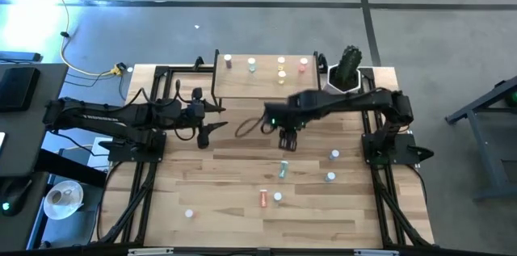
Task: Pick and place medicine bottles onto shelf by color
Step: Put the bottom left blue pill bottle on the shelf aligned with the other blue pill bottle
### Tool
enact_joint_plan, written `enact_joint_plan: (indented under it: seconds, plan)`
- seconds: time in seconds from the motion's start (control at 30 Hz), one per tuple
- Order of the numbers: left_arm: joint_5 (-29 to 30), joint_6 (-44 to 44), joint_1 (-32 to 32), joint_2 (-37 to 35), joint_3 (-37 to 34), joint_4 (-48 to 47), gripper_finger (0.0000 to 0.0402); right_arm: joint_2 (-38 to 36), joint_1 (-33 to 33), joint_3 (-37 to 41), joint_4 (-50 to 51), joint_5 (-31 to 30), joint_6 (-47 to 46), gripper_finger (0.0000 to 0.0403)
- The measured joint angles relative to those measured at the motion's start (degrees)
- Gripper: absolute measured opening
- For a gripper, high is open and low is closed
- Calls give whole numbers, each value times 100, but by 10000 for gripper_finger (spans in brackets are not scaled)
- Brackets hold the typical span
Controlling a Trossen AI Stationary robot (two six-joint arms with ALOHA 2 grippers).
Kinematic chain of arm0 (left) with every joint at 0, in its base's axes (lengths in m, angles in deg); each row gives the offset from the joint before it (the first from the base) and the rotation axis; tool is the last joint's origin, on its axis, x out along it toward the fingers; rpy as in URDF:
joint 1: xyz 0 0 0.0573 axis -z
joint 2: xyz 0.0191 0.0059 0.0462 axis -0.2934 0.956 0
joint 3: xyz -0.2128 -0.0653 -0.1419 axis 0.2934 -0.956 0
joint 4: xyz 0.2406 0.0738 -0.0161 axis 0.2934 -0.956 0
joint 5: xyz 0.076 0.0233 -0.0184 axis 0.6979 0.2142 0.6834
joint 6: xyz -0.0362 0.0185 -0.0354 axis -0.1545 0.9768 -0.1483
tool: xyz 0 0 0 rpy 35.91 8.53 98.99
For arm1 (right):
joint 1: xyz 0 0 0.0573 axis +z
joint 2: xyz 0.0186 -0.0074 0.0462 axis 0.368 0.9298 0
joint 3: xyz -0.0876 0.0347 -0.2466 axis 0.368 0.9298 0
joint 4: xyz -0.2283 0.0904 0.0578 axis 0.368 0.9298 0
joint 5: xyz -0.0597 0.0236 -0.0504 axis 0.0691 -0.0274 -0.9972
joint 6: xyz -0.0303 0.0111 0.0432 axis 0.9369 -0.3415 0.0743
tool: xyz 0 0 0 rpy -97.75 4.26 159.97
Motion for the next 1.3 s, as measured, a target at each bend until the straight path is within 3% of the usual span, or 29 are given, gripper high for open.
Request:
enact_joint_plan:
  seconds: [0.43,0.73,0.87,1.07,1.3]
  plan:
    - [-19,-108,0,-7,0,-138,200,-1,1187,1169,-240,-26,-1219,168]
    - [-20,-111,0,-10,0,-130,200,-550,1859,1779,-707,-607,-1985,168]
    - [-20,-111,0,-10,0,-130,200,-1158,2067,2562,-1625,-742,-2326,168]
    - [-13,-111,0,-10,0,-130,200,-1983,2326,3859,-3889,-749,-2539,168]
    - [0,-111,-4,-10,0,-114,200,-2200,2677,4846,-5877,-774,-2569,168]
